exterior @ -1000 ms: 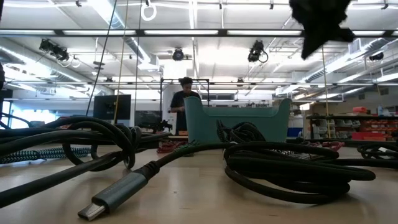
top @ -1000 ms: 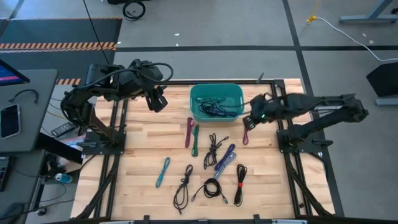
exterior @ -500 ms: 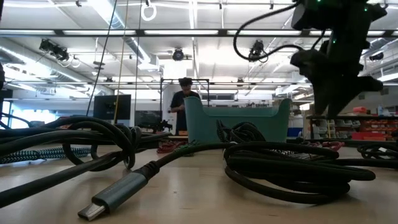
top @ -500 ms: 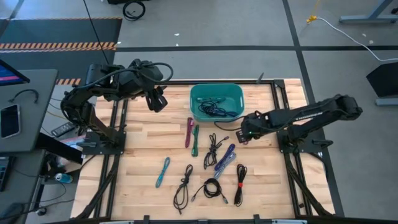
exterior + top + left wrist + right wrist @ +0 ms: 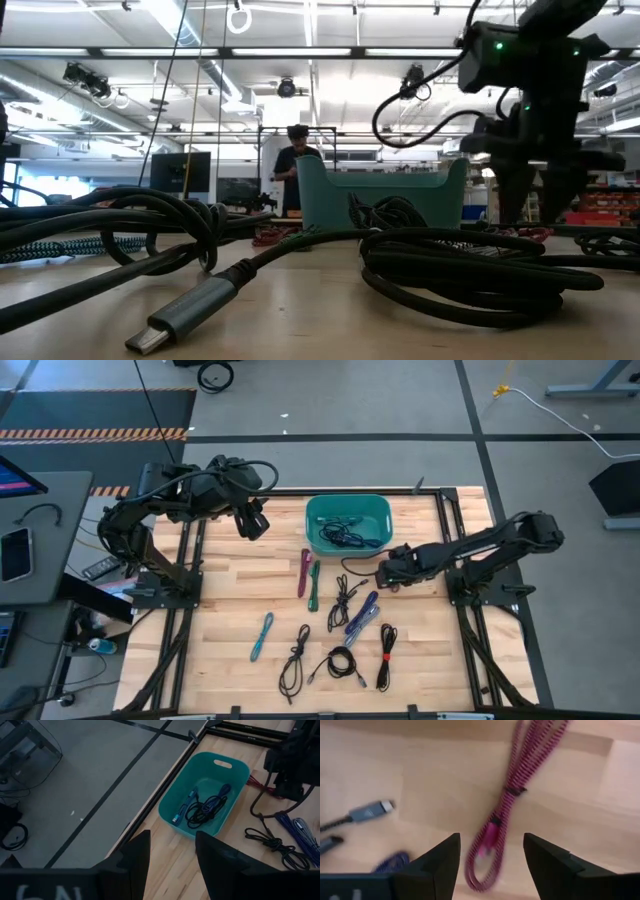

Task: Pick and place USB-C Cables
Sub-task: Put the right pink charger cable into the light blue bin

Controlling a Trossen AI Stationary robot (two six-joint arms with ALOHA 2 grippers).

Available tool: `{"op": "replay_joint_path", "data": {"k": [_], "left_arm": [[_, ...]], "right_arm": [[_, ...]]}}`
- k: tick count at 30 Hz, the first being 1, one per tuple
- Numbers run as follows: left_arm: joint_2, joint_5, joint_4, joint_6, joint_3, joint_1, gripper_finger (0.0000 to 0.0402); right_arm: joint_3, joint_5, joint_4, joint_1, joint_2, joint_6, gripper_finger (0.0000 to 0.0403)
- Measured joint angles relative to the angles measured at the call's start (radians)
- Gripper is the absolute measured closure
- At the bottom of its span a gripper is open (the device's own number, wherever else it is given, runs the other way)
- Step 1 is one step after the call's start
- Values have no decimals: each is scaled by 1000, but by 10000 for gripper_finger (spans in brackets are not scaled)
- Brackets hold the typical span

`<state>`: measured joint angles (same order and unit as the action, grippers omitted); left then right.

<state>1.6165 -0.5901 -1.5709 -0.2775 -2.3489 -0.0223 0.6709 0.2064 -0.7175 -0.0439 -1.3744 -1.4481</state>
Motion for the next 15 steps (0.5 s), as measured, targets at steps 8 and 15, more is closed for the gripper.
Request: {"op": "replay_joint_path", "data": {"k": [8,15], "left_arm": [[0,0,0,0,0,0,237],[0,0,0,0,0,0,237]], "right_arm": [[3,20,144,14,-121,11,183],[6,9,115,7,-153,14,219]]}}
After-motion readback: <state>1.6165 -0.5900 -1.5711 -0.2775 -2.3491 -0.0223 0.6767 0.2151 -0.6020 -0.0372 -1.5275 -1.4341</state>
